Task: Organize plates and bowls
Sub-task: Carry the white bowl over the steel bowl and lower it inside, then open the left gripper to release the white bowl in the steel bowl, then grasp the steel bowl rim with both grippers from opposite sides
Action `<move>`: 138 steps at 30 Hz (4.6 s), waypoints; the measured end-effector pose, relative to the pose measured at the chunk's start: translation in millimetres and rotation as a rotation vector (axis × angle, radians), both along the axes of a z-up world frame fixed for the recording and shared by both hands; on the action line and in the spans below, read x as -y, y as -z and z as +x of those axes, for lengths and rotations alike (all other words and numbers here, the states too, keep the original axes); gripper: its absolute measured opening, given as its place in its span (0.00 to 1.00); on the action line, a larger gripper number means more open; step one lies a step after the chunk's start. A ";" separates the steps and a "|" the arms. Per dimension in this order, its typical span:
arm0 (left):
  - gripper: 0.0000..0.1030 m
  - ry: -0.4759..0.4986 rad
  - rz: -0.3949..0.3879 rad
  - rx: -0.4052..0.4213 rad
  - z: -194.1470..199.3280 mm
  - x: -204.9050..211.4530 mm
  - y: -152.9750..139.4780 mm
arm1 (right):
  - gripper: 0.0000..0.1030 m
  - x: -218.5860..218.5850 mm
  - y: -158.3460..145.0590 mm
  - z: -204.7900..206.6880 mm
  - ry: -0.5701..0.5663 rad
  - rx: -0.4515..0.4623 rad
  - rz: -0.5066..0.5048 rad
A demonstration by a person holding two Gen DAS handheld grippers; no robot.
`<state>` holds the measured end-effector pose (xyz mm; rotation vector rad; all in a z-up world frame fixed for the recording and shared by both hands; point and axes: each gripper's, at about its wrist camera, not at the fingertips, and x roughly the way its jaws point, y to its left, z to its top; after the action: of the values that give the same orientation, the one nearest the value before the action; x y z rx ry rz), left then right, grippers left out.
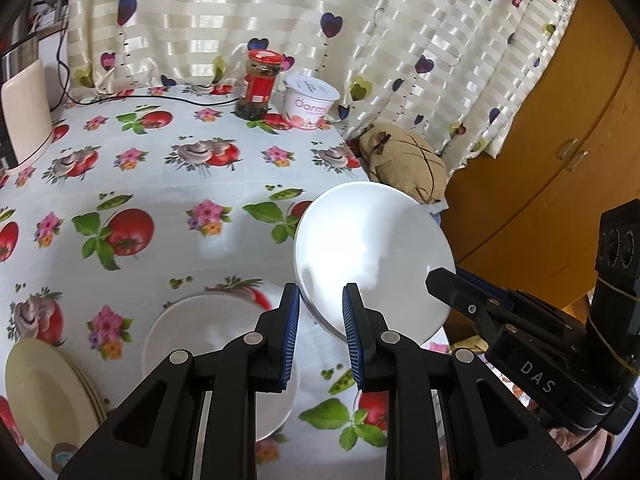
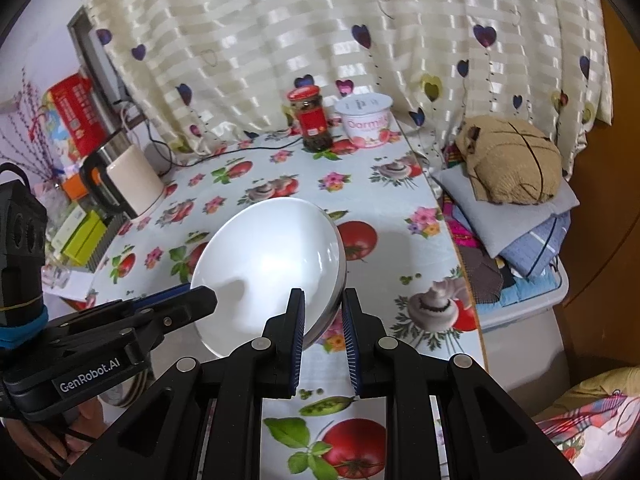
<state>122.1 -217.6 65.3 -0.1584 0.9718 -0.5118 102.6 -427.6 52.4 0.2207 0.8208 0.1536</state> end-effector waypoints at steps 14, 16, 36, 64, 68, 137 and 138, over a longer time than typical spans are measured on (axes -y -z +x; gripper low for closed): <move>0.23 -0.082 0.029 -0.005 -16.1 -47.7 2.1 | 0.18 -47.1 0.1 -4.3 -0.096 -0.007 0.008; 0.23 -0.093 0.033 -0.013 -18.5 -53.6 5.0 | 0.18 -53.6 2.1 -4.6 -0.110 -0.012 0.009; 0.23 -0.141 0.069 -0.086 -26.9 -78.9 31.4 | 0.18 -86.7 27.7 -2.1 -0.188 -0.082 0.014; 0.23 -0.153 0.097 -0.143 -26.8 -82.5 47.2 | 0.18 -96.3 44.9 3.6 -0.219 -0.135 0.001; 0.23 -0.151 0.096 -0.147 -27.1 -82.1 48.7 | 0.20 -96.6 46.7 4.0 -0.220 -0.142 0.000; 0.23 -0.217 0.036 -0.010 -33.6 -135.9 44.8 | 0.44 -40.2 43.3 -7.7 -0.152 -0.078 0.093; 0.23 -0.216 0.036 -0.012 -33.4 -136.5 45.6 | 0.44 -39.4 44.1 -7.9 -0.151 -0.080 0.094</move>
<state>88.7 -81.1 19.7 -0.2319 0.9621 -0.2954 94.7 -388.2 8.3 0.2548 0.9112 0.3278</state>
